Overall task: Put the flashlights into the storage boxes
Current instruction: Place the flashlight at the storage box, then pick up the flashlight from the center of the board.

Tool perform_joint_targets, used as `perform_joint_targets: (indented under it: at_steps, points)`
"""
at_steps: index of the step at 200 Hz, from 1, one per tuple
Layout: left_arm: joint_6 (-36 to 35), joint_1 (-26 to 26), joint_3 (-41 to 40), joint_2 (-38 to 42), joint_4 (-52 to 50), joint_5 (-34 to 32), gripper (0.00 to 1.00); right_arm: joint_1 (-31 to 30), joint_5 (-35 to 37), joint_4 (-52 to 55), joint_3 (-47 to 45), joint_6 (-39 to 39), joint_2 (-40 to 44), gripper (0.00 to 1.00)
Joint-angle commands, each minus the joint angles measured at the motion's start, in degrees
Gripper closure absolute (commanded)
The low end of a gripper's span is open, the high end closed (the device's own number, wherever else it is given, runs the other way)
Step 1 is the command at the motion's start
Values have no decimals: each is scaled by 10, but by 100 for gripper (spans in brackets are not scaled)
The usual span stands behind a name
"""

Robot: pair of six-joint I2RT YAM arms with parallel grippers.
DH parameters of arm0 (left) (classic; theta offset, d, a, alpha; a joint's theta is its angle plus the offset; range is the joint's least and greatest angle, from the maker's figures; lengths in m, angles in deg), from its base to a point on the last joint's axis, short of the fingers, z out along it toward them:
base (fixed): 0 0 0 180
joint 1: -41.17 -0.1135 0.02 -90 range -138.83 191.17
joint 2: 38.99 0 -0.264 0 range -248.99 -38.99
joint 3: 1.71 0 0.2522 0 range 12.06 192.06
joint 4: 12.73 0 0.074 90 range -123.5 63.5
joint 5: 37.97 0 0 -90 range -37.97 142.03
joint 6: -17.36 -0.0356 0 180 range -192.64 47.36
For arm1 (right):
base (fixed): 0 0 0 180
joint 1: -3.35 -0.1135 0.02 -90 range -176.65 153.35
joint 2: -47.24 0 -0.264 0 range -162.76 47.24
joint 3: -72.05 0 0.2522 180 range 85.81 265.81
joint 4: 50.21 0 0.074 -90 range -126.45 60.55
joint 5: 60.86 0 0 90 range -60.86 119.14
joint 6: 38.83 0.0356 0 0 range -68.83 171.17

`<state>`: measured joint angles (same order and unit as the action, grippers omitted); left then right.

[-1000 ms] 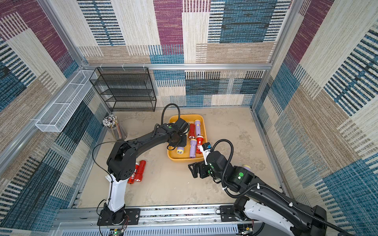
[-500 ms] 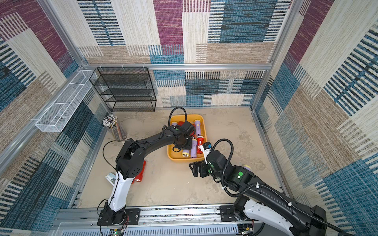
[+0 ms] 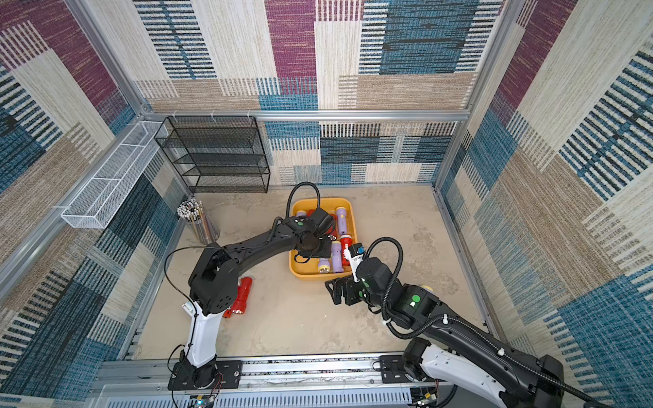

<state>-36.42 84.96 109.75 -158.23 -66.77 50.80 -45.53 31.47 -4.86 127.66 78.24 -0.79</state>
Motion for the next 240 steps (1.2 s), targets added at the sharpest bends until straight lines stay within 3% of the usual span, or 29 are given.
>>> perform_joint_targets:
  at_steps: [1, 60, 104, 152, 206, 240]
  points:
    - [-9, -1, -25, 32, 2, -22, 41, 0, -16, -6, 4, -18, -8, 0]
    - [-35, -7, -163, 160, 15, -79, 32, 0, -40, -39, 5, -11, -65, 0]
    - [-35, -40, -304, 279, 27, -90, 31, 0, -67, -64, 16, -5, -94, 0]
    - [-32, -81, -417, 396, 19, -95, 27, -1, -207, -141, 19, -8, -138, 0]
    - [-30, -129, -487, 437, 26, -68, 26, -2, -203, -140, 39, -9, -171, 0]
    - [-30, -142, -506, 437, 33, -61, 31, -4, -195, -136, 40, -7, -176, 0]
